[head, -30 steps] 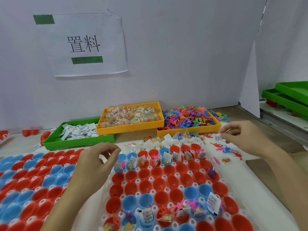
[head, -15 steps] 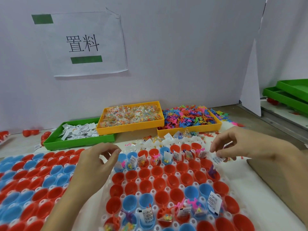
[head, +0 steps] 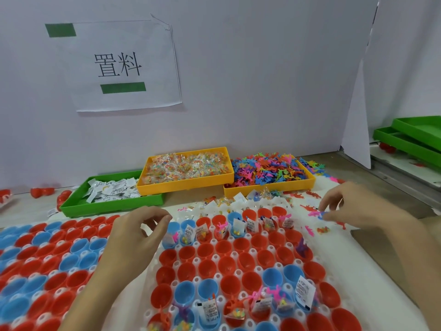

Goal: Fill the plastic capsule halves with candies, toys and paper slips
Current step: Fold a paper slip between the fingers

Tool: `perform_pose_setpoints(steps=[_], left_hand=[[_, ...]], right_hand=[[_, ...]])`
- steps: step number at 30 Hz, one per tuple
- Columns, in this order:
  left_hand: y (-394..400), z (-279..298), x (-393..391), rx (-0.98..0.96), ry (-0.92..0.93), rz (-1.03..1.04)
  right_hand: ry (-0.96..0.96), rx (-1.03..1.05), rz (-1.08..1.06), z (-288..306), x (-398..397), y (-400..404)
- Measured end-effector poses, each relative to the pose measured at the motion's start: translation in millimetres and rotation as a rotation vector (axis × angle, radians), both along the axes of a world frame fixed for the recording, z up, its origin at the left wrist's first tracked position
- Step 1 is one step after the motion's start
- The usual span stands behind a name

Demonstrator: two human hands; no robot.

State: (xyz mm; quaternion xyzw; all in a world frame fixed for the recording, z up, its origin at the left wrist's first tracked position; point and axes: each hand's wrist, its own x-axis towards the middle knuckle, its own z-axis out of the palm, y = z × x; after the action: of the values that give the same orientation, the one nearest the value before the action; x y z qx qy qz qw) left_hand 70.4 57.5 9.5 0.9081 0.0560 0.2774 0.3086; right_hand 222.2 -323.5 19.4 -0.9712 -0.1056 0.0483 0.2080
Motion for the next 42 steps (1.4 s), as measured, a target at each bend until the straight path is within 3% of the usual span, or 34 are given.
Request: perform_pose_setpoints(steps=[3,11,13,16,22,26,35,42], left_hand=[[0,0,0,-0.001,0.001,-0.011],[1,0,0,0.012,-0.008,-0.003],[0,0,-1,0.004,-0.008,-0.007],[-5,3,-1,-0.010,-0.032,-0.042],[-50,24,9,-0.136,-0.059,-0.263],[-80,35,29,-0.139,0.052,-0.391],[-106,21,50,-0.290,0.276,-0.434],[-101,23,51,-0.525,0.246,-0.509]], right_hand=[[0.154,-0.078,0.087,0,-5,6],[0.068,-0.091,0.062,-4,-1,8],[0.003,-0.018,0.043,-3,-1,7],[-0.055,0.282,0.067,0,-3,15],[-0.072,0.653,0.343,13,-30,66],[-0.020,0.716,0.417,15,-43,85],[-0.017,0.729,0.418,14,-51,97],[0.025,0.742,0.451,21,-54,94]])
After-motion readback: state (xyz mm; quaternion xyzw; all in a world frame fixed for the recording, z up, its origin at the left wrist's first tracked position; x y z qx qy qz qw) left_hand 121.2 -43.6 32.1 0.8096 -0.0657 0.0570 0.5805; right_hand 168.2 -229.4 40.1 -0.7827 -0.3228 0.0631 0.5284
